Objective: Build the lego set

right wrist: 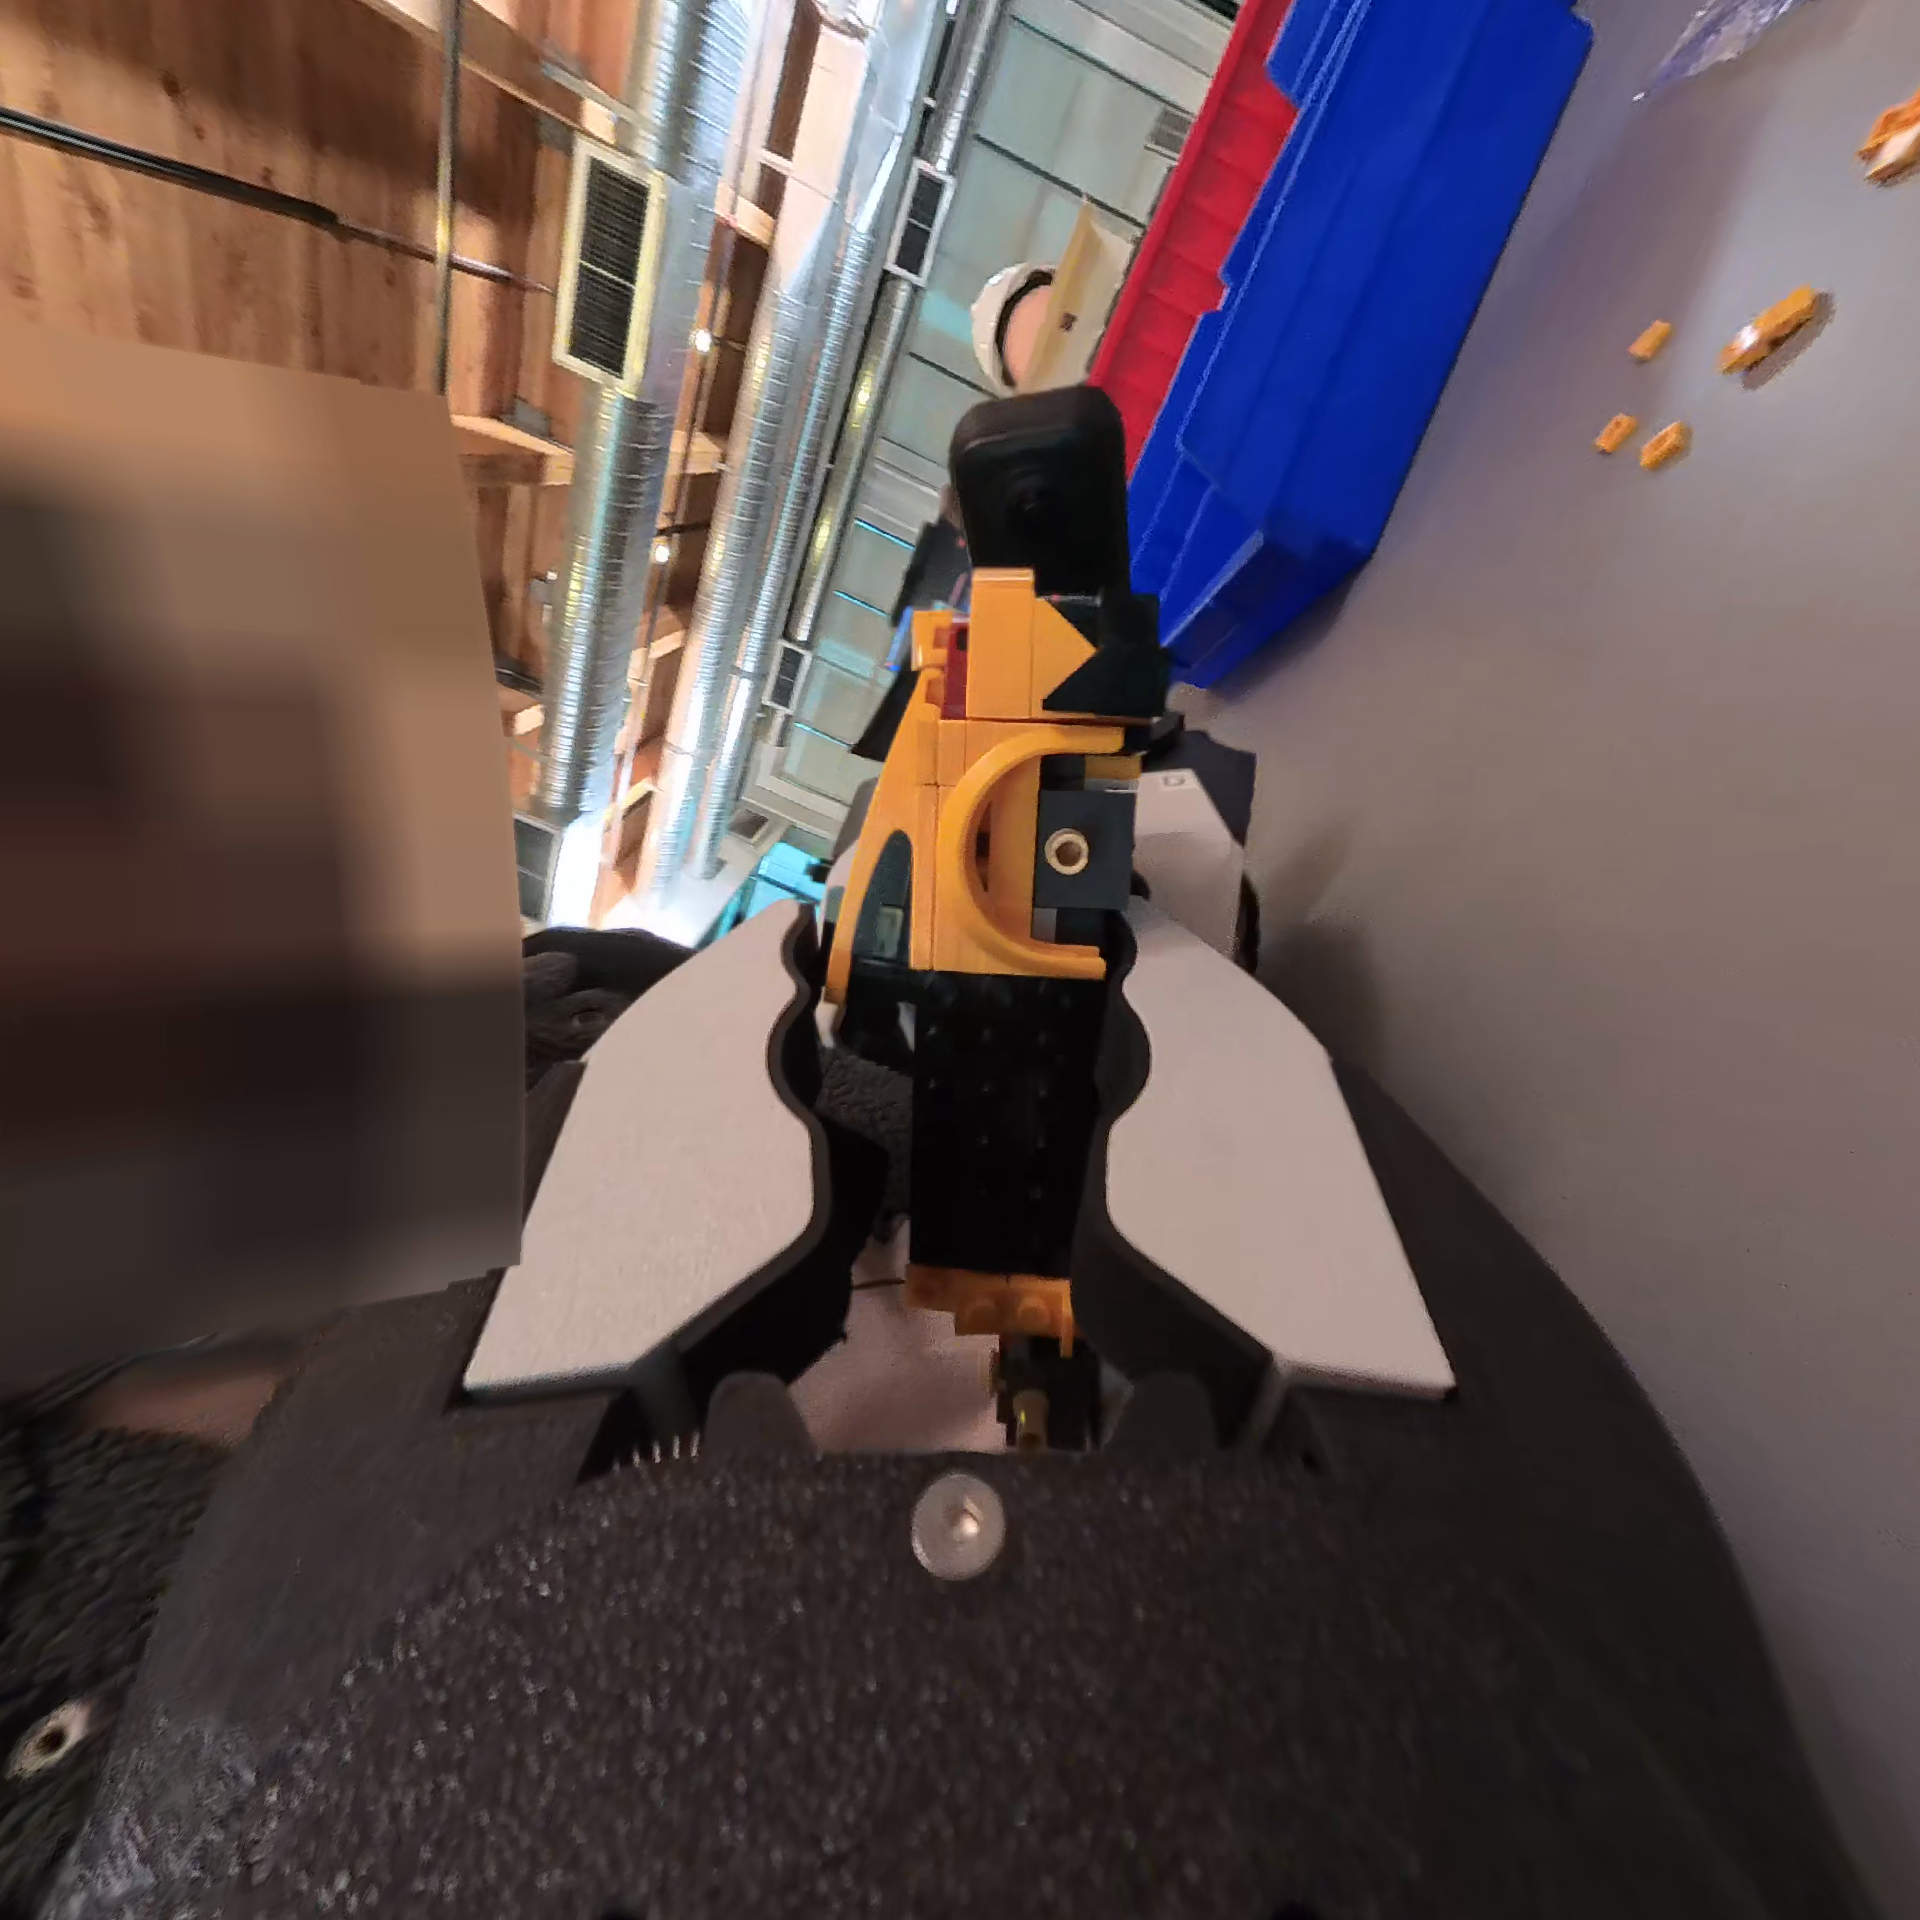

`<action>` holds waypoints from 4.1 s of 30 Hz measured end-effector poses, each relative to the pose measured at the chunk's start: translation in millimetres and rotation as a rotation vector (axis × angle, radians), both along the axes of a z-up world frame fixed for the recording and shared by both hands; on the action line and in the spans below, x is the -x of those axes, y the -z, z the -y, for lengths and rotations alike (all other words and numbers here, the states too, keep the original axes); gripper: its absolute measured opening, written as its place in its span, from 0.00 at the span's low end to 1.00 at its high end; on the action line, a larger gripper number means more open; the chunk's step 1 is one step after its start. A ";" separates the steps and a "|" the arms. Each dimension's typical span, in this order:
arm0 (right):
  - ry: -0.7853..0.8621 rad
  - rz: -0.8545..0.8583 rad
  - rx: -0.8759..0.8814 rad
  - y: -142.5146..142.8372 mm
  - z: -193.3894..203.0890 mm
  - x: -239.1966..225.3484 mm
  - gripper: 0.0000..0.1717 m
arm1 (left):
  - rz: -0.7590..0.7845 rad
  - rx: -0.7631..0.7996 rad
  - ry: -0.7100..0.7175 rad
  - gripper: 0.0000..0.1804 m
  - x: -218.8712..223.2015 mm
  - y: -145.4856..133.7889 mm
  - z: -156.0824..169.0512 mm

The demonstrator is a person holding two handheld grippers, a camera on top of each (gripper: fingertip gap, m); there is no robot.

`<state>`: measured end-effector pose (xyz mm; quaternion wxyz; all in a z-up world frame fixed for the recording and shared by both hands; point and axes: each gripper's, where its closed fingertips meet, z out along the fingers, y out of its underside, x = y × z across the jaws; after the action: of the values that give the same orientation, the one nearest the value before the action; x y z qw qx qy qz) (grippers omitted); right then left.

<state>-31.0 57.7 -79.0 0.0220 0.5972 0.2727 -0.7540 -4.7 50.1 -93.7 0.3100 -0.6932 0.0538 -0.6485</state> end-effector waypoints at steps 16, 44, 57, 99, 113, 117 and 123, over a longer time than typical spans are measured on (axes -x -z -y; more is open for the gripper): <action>0.402 0.155 -1.070 -23.1 -28.1 -29.4 0.23 | 0.340 -0.013 -0.294 0.25 41.4 -12.9 -20.0; 0.548 0.349 -1.629 -6.0 -23.1 -10.3 0.14 | 0.223 -0.152 -0.438 0.25 36.2 -30.1 -18.9; 0.550 0.351 -1.664 -6.6 -20.7 -11.9 0.14 | 0.234 -0.134 -0.405 0.25 34.7 -30.5 -17.2; 0.442 0.429 -1.642 -11.5 -17.3 -9.6 0.14 | 0.582 0.144 -0.366 0.26 40.0 -25.8 -22.1; 0.441 0.441 -1.554 -9.5 -20.1 -5.1 0.14 | 0.621 0.155 -0.429 0.26 45.1 -22.6 -24.6; 0.436 0.448 -1.540 -10.4 -22.1 -5.7 0.14 | 0.628 0.149 -0.445 0.26 47.4 -23.3 -25.3; 0.424 0.458 -1.557 -9.2 -21.7 -6.0 0.13 | 0.634 0.156 -0.456 0.26 49.4 -21.9 -26.0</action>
<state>-25.1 79.4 -69.8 -0.4840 0.6187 0.5861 -0.1987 -54.1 76.1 -71.8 0.3936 -0.4744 -0.2491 -0.7470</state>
